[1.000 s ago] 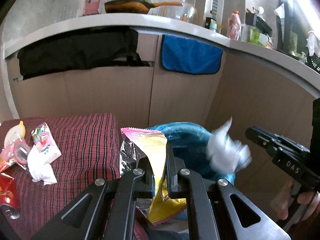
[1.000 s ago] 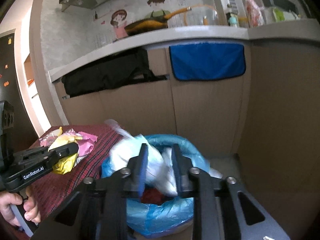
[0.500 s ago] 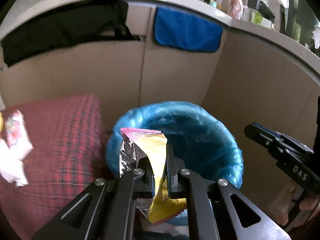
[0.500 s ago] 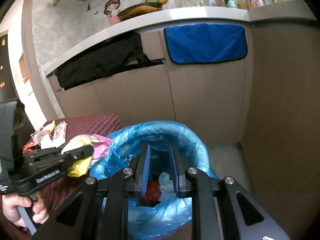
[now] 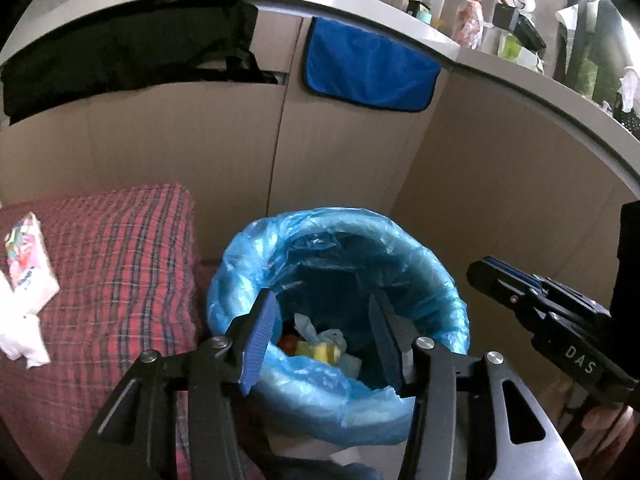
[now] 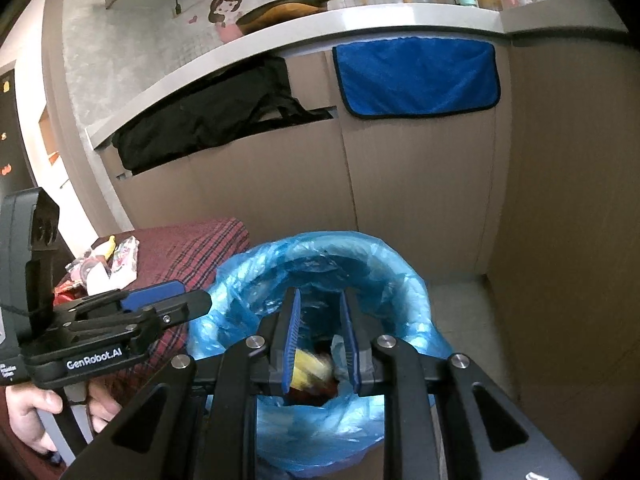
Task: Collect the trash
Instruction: 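Grasp the crushed red can with the left gripper while the right gripper grasps a white tissue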
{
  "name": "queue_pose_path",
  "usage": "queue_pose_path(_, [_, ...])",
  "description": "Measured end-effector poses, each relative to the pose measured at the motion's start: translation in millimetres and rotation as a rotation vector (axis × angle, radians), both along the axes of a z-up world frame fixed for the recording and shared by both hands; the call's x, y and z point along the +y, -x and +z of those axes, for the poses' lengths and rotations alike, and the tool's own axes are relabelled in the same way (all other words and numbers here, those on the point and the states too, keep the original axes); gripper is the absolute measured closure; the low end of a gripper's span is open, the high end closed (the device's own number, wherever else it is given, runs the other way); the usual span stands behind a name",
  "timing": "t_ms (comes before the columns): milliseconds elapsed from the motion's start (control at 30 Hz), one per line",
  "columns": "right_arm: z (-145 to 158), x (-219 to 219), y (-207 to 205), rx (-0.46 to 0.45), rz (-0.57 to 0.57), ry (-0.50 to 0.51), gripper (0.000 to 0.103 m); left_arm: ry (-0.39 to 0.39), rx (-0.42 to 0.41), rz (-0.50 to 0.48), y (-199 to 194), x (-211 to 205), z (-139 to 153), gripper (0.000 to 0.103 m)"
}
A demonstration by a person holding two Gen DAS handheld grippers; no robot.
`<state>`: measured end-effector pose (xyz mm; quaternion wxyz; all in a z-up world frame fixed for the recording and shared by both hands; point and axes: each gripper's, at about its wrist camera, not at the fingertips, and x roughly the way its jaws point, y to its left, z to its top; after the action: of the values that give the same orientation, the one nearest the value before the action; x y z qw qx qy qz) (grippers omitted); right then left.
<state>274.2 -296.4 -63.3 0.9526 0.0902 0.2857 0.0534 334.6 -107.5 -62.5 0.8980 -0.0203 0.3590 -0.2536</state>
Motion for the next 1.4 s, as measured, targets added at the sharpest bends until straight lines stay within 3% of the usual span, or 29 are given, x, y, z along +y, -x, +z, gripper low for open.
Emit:
queue_pose_path(167, [10,27,0,0.003,0.050,0.010,0.082,0.009,0.004,0.034,11,33,10,0.054])
queue_pose_path(333, [22,81,-7,0.012,0.165,0.001,0.081,0.023,0.022,0.114,29,103,19,0.054])
queue_pose_path(500, [26,152,-19,0.032,0.337,0.000,0.073,0.000,0.021,0.292,51,194,27,0.054])
queue_pose_path(633, [22,211,-35,0.074,0.465,0.011,0.072,0.002,0.007,0.444,65,259,28,0.054])
queue_pose_path(800, [10,276,-62,0.113,0.568,0.064,0.072,0.059,0.052,0.547,70,318,12,0.054])
queue_pose_path(1000, [-17,341,-89,0.137,0.591,0.217,0.072,0.082,0.087,0.580,68,345,-2,0.054])
queue_pose_path(1133, [-37,352,-105,0.169,0.525,0.298,0.072,0.083,0.113,0.593,67,356,-11,0.054])
queue_pose_path(1200, [-43,347,-112,0.212,0.554,0.232,0.072,0.099,0.126,0.602,66,362,-16,0.054])
queue_pose_path(1267, [-44,338,-112,0.245,0.564,0.171,0.080,0.136,0.149,0.615,62,369,-20,0.054])
queue_pose_path(1400, [-29,314,-102,0.233,0.534,0.110,0.086,0.226,0.188,0.625,52,381,-28,0.054])
